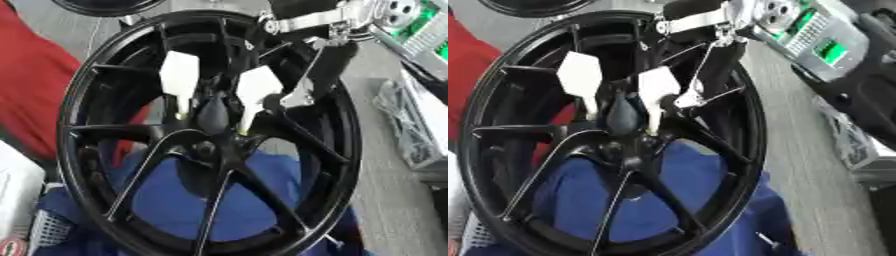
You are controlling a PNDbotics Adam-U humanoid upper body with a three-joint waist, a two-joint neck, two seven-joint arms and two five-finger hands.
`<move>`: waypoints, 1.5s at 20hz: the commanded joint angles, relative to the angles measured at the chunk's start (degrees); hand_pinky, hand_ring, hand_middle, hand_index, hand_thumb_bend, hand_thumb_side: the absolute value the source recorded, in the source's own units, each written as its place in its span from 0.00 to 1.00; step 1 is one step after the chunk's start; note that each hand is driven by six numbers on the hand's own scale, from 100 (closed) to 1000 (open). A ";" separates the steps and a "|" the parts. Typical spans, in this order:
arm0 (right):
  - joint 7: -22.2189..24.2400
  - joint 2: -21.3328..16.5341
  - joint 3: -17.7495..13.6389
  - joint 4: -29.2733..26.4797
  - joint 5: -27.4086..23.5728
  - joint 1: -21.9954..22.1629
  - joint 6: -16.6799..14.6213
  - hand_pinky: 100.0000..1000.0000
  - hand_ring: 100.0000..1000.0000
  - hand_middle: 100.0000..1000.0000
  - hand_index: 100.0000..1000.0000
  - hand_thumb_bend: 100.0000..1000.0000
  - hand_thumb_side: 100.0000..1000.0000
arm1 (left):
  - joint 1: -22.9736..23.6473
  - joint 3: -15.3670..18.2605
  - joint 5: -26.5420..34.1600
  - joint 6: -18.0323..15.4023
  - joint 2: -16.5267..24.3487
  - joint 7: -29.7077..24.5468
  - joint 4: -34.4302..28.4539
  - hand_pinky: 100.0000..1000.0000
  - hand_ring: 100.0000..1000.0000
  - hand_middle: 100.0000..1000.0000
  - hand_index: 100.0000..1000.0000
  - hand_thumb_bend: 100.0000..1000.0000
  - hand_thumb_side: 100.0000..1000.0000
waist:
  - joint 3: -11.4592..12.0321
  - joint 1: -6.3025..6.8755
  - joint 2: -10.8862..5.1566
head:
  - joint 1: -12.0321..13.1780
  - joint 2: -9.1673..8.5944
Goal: Pull the pin out of the wheel hub.
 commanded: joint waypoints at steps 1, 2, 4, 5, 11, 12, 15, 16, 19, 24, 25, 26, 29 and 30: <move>-2.01 -0.65 -1.93 -1.35 -2.23 -1.67 0.66 0.81 0.61 0.27 0.39 0.00 0.10 | -0.49 0.65 -0.20 -0.03 1.69 -0.03 -0.58 0.76 0.82 0.85 0.85 0.39 0.79 | 0.04 0.29 -1.35 | -0.03 0.11; -2.41 -0.73 -2.37 -1.58 -3.14 -1.92 0.82 0.81 0.60 0.26 0.38 0.00 0.10 | -0.42 0.66 -0.21 -0.02 1.73 -0.03 -0.57 0.76 0.82 0.85 0.85 0.39 0.79 | 0.00 0.28 -1.42 | 0.03 0.21; -3.14 -0.95 -3.48 -1.62 -4.86 -2.55 1.56 0.80 0.59 0.24 0.36 0.00 0.09 | -0.28 0.72 -0.22 -0.02 1.84 0.02 -0.54 0.76 0.82 0.85 0.85 0.39 0.79 | -0.17 0.26 -1.60 | 0.19 0.38; -3.60 -1.02 -4.15 -1.38 -5.78 -2.93 2.15 0.80 0.58 0.24 0.36 0.00 0.08 | -0.21 0.76 -0.23 -0.04 1.91 0.05 -0.53 0.76 0.82 0.85 0.85 0.39 0.79 | -0.28 0.25 -1.71 | 0.29 0.50; -7.73 -2.99 -10.93 0.32 -11.16 -4.19 4.44 0.81 0.58 0.23 0.35 0.00 0.06 | 0.62 1.12 -0.31 -0.13 2.48 0.34 -0.37 0.76 0.82 0.85 0.85 0.39 0.79 | -1.22 0.21 -2.31 | 1.04 1.43; -8.73 -3.68 -12.54 0.52 -11.92 -3.84 4.47 0.81 0.58 0.23 0.35 0.00 0.06 | 0.79 1.23 -0.29 -0.17 2.57 0.43 -0.32 0.76 0.82 0.85 0.85 0.39 0.79 | -1.37 0.23 -2.34 | 1.17 1.52; -11.80 -6.18 -17.53 1.71 -14.08 -1.63 4.19 0.81 0.58 0.22 0.34 0.00 0.06 | 1.28 1.58 -0.21 -0.29 2.82 0.75 -0.18 0.76 0.82 0.85 0.85 0.39 0.79 | -1.73 0.34 -2.37 | 1.60 1.81; -12.82 -7.08 -19.18 2.29 -14.85 -0.59 4.03 0.81 0.58 0.22 0.34 0.00 0.04 | 1.41 1.71 -0.17 -0.34 2.87 0.88 -0.13 0.76 0.82 0.85 0.85 0.39 0.79 | -1.84 0.40 -2.37 | 1.76 1.89; -15.82 -10.20 -24.07 4.27 -16.78 3.33 3.29 0.81 0.58 0.22 0.34 0.00 0.03 | 1.80 1.95 -0.20 -0.50 3.10 1.11 -0.08 0.76 0.82 0.85 0.85 0.39 0.79 | -2.12 0.61 -2.26 | 2.10 1.99; -20.85 -14.15 -32.24 11.18 -17.28 11.34 2.62 0.81 0.57 0.24 0.36 0.00 0.01 | 3.15 3.01 -0.13 -0.80 3.64 2.08 0.12 0.76 0.82 0.84 0.85 0.39 0.79 | -3.36 1.12 -1.86 | 3.47 1.98; -21.84 -14.32 -33.85 12.75 -16.68 12.95 2.69 0.81 0.58 0.24 0.36 0.00 0.01 | 3.49 3.25 -0.07 -0.88 3.75 2.29 0.17 0.76 0.82 0.84 0.85 0.39 0.78 | -3.71 1.24 -1.77 | 3.86 2.02; -22.86 -14.27 -35.50 14.37 -15.86 14.60 2.84 0.81 0.58 0.25 0.36 0.00 0.02 | 3.81 3.48 -0.02 -0.97 3.84 2.50 0.21 0.76 0.82 0.84 0.85 0.38 0.78 | -4.00 1.36 -1.69 | 4.23 1.99; -25.95 -13.60 -40.52 19.38 -12.93 19.62 2.37 0.81 0.60 0.29 0.41 0.00 0.06 | 4.47 3.97 0.09 -1.18 4.03 2.96 0.28 0.76 0.82 0.84 0.85 0.38 0.79 | -4.49 1.69 -1.46 | 4.98 1.77; -26.98 -13.41 -42.20 20.98 -11.91 21.29 1.92 0.81 0.65 0.38 0.49 0.00 0.08 | 4.61 4.08 0.11 -1.23 4.08 3.07 0.30 0.77 0.82 0.84 0.85 0.38 0.78 | -4.55 1.79 -1.41 | 5.12 1.70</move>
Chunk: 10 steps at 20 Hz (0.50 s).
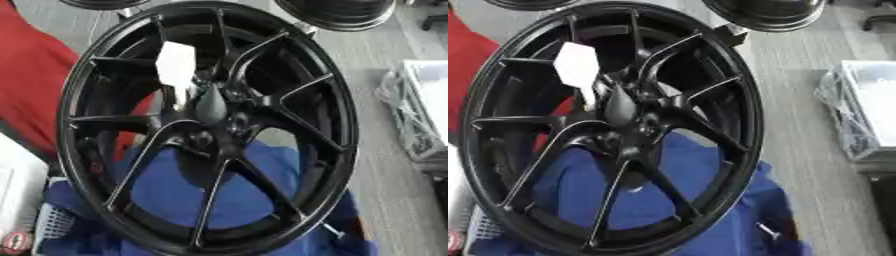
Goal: Pull the pin out of the wheel hub.
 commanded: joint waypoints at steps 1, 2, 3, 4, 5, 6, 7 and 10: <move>-3.29 -2.01 -6.06 4.70 3.12 2.80 -0.78 0.83 0.71 0.50 0.61 0.03 0.13 | 0.02 1.55 0.14 -0.23 3.39 0.67 -0.36 0.77 0.82 0.84 0.85 0.38 0.78 | -0.24 0.46 -0.79 | 0.71 -0.42; -4.31 -1.81 -7.29 6.17 4.14 4.46 -1.13 0.86 0.81 0.73 0.76 0.09 0.23 | 0.14 1.68 0.11 -0.28 3.43 0.79 -0.35 0.77 0.82 0.84 0.85 0.38 0.78 | -0.28 0.58 -0.78 | 0.79 -0.52; -5.30 -1.46 -7.84 7.23 5.13 6.07 -1.54 0.87 0.84 0.77 0.80 0.10 0.27 | 0.23 1.77 0.10 -0.32 3.43 0.89 -0.34 0.77 0.82 0.84 0.85 0.38 0.78 | -0.26 0.69 -0.81 | 0.82 -0.59; -6.32 -1.13 -8.27 7.70 6.15 7.73 -2.00 0.88 0.88 0.83 0.84 0.12 0.35 | 0.27 1.79 0.09 -0.34 3.42 0.93 -0.34 0.77 0.82 0.84 0.85 0.38 0.78 | -0.18 0.78 -0.87 | 0.78 -0.61; -7.60 -0.73 -8.72 7.66 7.64 9.98 -2.48 0.89 0.91 0.87 0.87 0.12 0.39 | 0.28 1.75 0.08 -0.34 3.37 0.93 -0.34 0.77 0.82 0.84 0.85 0.38 0.78 | -0.03 0.87 -0.96 | 0.63 -0.58; -9.90 0.00 -9.85 6.54 10.99 13.72 -3.16 0.90 0.92 0.89 0.88 0.12 0.42 | 0.10 1.57 0.08 -0.30 3.22 0.81 -0.38 0.77 0.82 0.84 0.85 0.38 0.78 | 0.35 0.94 -1.12 | 0.26 -0.47; -12.08 0.75 -10.89 5.32 14.30 16.34 -3.30 0.90 0.92 0.89 0.88 0.12 0.45 | -0.08 1.40 0.05 -0.23 3.10 0.68 -0.39 0.77 0.82 0.84 0.85 0.38 0.78 | 0.65 1.00 -1.24 | -0.06 -0.44; -15.94 2.10 -12.31 3.08 18.53 18.76 -2.49 0.89 0.92 0.88 0.88 0.11 0.46 | -0.23 1.28 -0.09 -0.16 2.99 0.54 -0.42 0.77 0.82 0.84 0.85 0.39 0.78 | 1.00 1.06 -1.42 | -0.51 -0.33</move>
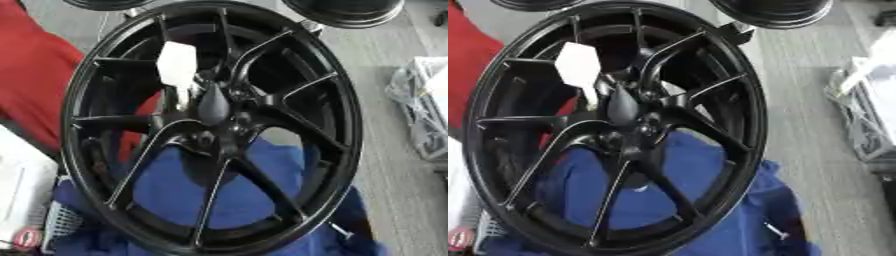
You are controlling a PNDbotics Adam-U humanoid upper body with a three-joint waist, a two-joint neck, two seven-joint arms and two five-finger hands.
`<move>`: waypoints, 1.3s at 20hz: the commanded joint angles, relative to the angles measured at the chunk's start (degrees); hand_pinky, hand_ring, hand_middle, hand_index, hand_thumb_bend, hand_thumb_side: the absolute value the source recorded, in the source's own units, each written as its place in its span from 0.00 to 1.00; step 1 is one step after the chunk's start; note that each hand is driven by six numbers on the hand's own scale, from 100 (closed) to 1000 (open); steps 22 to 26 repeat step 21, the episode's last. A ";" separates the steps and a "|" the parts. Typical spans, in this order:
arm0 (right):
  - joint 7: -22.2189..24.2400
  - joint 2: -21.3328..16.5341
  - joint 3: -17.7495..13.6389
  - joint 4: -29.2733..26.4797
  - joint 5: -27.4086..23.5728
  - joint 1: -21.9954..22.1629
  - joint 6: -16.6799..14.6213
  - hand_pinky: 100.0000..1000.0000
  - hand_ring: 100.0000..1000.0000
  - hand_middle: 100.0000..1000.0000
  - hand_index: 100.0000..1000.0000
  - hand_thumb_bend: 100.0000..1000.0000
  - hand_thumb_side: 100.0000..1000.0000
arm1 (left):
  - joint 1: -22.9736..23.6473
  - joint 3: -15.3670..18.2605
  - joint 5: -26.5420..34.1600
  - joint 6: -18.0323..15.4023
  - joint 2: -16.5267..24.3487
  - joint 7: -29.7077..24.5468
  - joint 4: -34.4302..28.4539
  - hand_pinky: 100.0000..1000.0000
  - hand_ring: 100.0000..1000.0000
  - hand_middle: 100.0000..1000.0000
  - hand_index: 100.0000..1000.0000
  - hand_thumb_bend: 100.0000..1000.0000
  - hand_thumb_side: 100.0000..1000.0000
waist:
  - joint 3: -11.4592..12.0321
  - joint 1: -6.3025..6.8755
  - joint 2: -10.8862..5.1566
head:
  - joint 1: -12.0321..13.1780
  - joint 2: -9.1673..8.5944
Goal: Pull the pin out of the wheel hub.
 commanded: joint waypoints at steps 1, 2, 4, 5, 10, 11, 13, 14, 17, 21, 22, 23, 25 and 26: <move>-4.08 -1.00 -2.45 -2.76 3.15 0.17 0.47 0.89 0.91 0.88 0.88 0.10 0.46 | -0.61 0.67 -0.09 0.09 2.63 -0.06 -0.43 0.77 0.82 0.84 0.85 0.39 0.78 | 0.15 0.05 -1.55 | -0.48 -0.25; -5.00 -0.88 -2.55 -3.16 2.62 0.19 0.66 0.89 0.91 0.88 0.88 0.10 0.46 | -0.61 0.68 -0.07 0.09 2.63 -0.04 -0.42 0.77 0.82 0.84 0.85 0.39 0.78 | 0.19 0.04 -1.56 | -0.53 -0.23; -7.24 -0.80 -2.71 -4.05 0.90 -0.47 1.21 0.87 0.87 0.83 0.85 0.05 0.51 | -0.69 0.64 -0.01 0.08 2.61 -0.05 -0.48 0.76 0.82 0.84 0.85 0.39 0.78 | 0.32 -0.02 -1.59 | -0.71 -0.13; -8.91 -0.83 -2.69 -4.70 -0.39 -1.04 1.73 0.87 0.84 0.80 0.82 0.09 0.69 | -0.74 0.62 0.01 0.07 2.59 -0.05 -0.53 0.76 0.82 0.84 0.85 0.39 0.78 | 0.40 -0.03 -1.60 | -0.76 -0.09; -16.46 -1.12 1.17 -12.73 -9.62 -5.62 2.52 0.86 0.78 0.70 0.75 0.00 0.72 | -1.01 0.38 0.10 0.10 2.24 -0.13 -0.87 0.76 0.82 0.84 0.85 0.39 0.78 | 0.96 0.20 -1.60 | -1.42 0.18; -16.70 -1.14 2.62 -14.95 -11.41 -7.05 2.29 0.87 0.77 0.69 0.74 0.00 0.81 | -1.10 0.28 0.09 0.11 2.11 -0.17 -0.96 0.76 0.82 0.84 0.85 0.39 0.78 | 1.19 0.34 -1.64 | -1.74 0.18; -16.07 -0.75 5.92 -19.27 -14.60 -10.34 2.28 0.88 0.77 0.69 0.74 0.00 0.86 | -1.26 0.10 0.07 0.13 1.79 -0.26 -1.15 0.76 0.82 0.84 0.85 0.39 0.77 | 1.60 0.66 -1.70 | -2.22 0.10; -15.32 -0.30 7.69 -21.31 -15.87 -12.22 2.54 0.88 0.76 0.69 0.74 0.00 0.84 | -1.34 0.02 0.07 0.12 1.60 -0.29 -1.27 0.76 0.82 0.84 0.85 0.39 0.77 | 1.81 0.82 -1.73 | -2.37 0.03; -13.85 2.58 12.21 -26.18 -17.64 -18.71 4.38 0.86 0.74 0.66 0.72 0.00 0.61 | -1.45 -0.21 0.07 0.01 0.97 -0.34 -1.72 0.76 0.82 0.84 0.85 0.39 0.77 | 2.49 1.33 -1.89 | -2.76 -0.37; -12.91 9.31 15.92 -28.59 -17.04 -26.68 7.35 0.86 0.74 0.65 0.71 0.00 0.53 | -1.66 -0.43 0.17 -0.33 -0.12 -0.22 -2.73 0.76 0.81 0.83 0.85 0.40 0.76 | 2.91 1.68 -2.14 | -2.85 -0.47; -12.91 9.31 15.92 -28.59 -17.04 -26.68 7.35 0.86 0.74 0.65 0.71 0.00 0.53 | -1.66 -0.43 0.17 -0.33 -0.12 -0.22 -2.73 0.76 0.81 0.83 0.85 0.40 0.76 | 2.91 1.68 -2.14 | -2.85 -0.47; -12.91 9.31 15.92 -28.59 -17.04 -26.68 7.35 0.86 0.74 0.65 0.71 0.00 0.53 | -1.66 -0.43 0.17 -0.33 -0.12 -0.22 -2.73 0.76 0.81 0.83 0.85 0.40 0.76 | 2.91 1.68 -2.14 | -2.85 -0.47; -12.91 9.31 15.92 -28.59 -17.04 -26.68 7.35 0.86 0.74 0.65 0.71 0.00 0.53 | -1.66 -0.43 0.17 -0.33 -0.12 -0.22 -2.73 0.76 0.81 0.83 0.85 0.40 0.76 | 2.91 1.68 -2.14 | -2.85 -0.47; -12.91 9.31 15.92 -28.59 -17.04 -26.68 7.35 0.86 0.74 0.65 0.71 0.00 0.53 | -1.66 -0.43 0.17 -0.33 -0.12 -0.22 -2.73 0.76 0.81 0.83 0.85 0.40 0.76 | 2.91 1.68 -2.14 | -2.85 -0.47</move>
